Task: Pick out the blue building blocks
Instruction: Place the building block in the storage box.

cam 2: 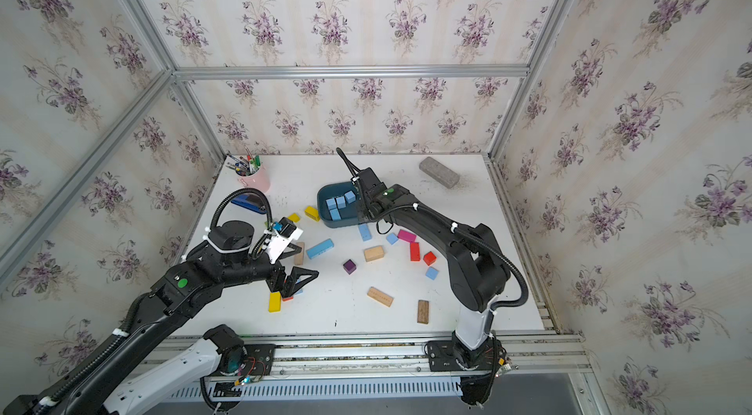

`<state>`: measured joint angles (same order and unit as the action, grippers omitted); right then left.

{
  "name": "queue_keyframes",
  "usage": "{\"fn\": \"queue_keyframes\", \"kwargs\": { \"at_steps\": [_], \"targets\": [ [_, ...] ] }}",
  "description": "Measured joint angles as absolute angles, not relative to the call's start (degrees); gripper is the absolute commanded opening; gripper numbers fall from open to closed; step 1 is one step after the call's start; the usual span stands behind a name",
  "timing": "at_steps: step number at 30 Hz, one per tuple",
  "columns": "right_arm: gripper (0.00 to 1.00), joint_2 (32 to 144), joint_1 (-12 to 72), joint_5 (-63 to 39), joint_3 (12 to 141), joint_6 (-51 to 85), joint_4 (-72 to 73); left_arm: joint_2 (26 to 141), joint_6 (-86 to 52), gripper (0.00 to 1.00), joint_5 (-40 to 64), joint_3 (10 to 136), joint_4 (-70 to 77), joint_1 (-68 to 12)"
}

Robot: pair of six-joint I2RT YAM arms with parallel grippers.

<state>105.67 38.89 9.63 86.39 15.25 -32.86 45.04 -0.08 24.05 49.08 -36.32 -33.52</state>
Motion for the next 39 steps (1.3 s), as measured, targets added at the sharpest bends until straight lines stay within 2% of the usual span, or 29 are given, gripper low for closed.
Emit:
{"fn": "queue_keyframes", "kwargs": {
  "at_steps": [9,13,18,32,39],
  "targets": [
    [0.11,122.7,36.8,7.8,104.0,14.6,-35.7,45.4,0.0,0.99,23.6,49.0,-36.3,-33.5],
    [0.12,127.3,36.4,7.4,107.7,14.9,-37.0,45.5,0.1,0.99,23.4,49.0,-36.3,-33.5],
    [0.18,130.2,35.5,6.6,108.8,16.2,-37.5,45.4,0.1,0.99,23.1,49.0,-36.3,-33.5],
    [0.48,132.5,34.1,3.6,111.7,18.3,-37.2,45.4,0.3,0.99,22.6,48.9,-36.3,-33.5],
    [0.64,128.2,34.1,0.9,110.5,18.5,-37.3,45.2,0.4,0.99,22.3,48.8,-36.3,-33.5]
  ]
}}
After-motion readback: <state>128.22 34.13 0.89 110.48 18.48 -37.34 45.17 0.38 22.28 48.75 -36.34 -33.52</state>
